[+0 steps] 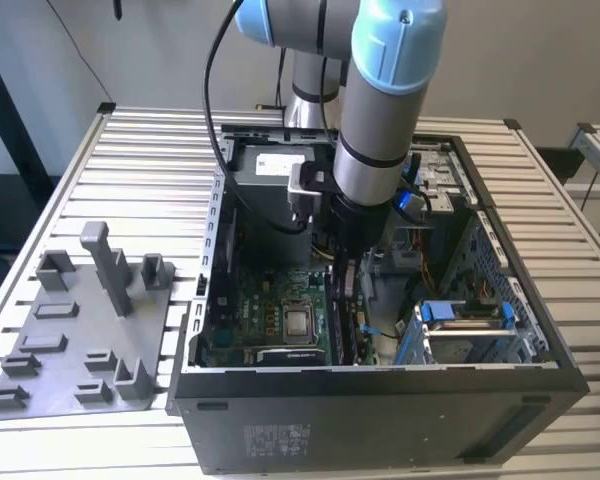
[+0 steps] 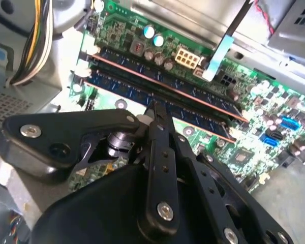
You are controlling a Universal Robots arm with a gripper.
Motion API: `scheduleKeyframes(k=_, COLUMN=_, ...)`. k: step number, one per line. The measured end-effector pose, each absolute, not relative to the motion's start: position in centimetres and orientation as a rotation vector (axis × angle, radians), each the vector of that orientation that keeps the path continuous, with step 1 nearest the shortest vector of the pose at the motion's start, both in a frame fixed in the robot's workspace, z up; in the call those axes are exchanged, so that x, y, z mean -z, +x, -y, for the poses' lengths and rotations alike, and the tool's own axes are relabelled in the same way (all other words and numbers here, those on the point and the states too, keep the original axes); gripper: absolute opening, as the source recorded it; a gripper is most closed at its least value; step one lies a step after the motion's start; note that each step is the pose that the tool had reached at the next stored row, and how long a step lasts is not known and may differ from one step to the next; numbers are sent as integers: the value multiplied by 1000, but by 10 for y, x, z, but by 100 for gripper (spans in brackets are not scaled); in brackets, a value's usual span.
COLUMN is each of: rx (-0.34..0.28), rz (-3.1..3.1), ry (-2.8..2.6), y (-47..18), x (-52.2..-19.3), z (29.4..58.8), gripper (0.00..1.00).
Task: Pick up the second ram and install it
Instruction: 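Press down the second ram until it locks into place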
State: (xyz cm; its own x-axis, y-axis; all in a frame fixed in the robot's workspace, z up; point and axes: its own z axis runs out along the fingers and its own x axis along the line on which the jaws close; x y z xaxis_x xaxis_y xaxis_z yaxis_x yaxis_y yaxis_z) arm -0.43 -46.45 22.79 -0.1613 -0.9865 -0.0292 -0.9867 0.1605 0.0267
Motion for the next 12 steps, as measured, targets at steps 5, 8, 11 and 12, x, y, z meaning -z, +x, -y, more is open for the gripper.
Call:
scheduleKeyframes(k=5, rx=-60, rz=-2387, ry=-2036, y=-4, x=-219, z=465, gripper=11)
scheduleKeyframes(k=8, rx=-59, rz=-2386, ry=-2039, y=-4, x=-217, z=464, gripper=11)
scheduleKeyframes(k=11, rx=-63, rz=-2384, ry=-2038, y=-4, x=-229, z=464, gripper=11)
scheduleKeyframes(k=12, rx=-62, rz=-2384, ry=-2038, y=-4, x=-234, z=464, gripper=11)
